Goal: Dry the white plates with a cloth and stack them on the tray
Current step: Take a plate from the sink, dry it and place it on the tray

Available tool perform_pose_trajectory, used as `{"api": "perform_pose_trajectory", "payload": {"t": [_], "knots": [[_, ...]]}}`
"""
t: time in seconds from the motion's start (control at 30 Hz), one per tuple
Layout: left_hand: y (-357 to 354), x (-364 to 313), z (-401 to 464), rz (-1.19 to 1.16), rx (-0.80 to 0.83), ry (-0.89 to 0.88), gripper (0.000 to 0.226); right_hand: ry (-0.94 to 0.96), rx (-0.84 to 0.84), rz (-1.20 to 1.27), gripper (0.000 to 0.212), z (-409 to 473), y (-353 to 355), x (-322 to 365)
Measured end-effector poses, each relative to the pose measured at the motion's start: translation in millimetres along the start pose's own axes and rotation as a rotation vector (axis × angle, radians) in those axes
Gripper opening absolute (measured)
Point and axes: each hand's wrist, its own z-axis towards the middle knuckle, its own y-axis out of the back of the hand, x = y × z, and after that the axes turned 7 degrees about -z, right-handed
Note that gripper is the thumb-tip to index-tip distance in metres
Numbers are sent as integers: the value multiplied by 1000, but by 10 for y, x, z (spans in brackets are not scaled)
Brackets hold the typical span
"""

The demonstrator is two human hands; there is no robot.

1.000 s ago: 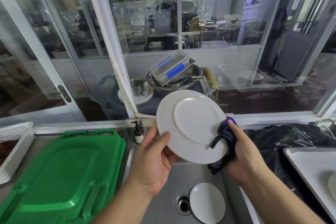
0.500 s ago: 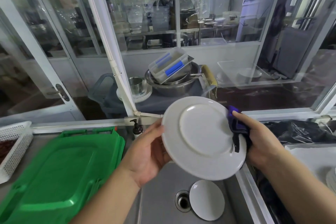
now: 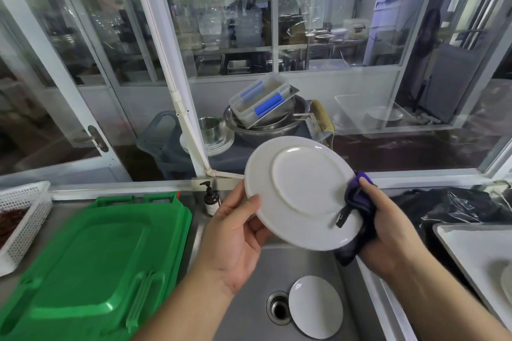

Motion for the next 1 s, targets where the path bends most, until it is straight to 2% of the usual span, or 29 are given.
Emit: {"api": "perform_pose_trajectory", "payload": {"t": [0.23,0.37,0.47,0.57,0.73,0.83,1.0], "knots": [[-49,281,-110,-54,-53,-4,49,3,-108,201,49,-64,9,-482],[59,155,-103,14,-1,87,52,7,-130,112,46,-4,76,-234],[80,-47,13,70,-31,163,43,2,-98,-31,31,9,99,5],[77,-190,65,112,-4,194,36,3,-93,-135,42,29,102,177],[32,-178,27,62,112,159,38,45,-42,-116,29,-4,-28,314],[-27,-68,-22,31,96,94,40,72,-52,-77,27,1,-92,246],[-94,135,-63,-51,39,-7,44,108,-46,69,37,-17,-161,-80]]}}
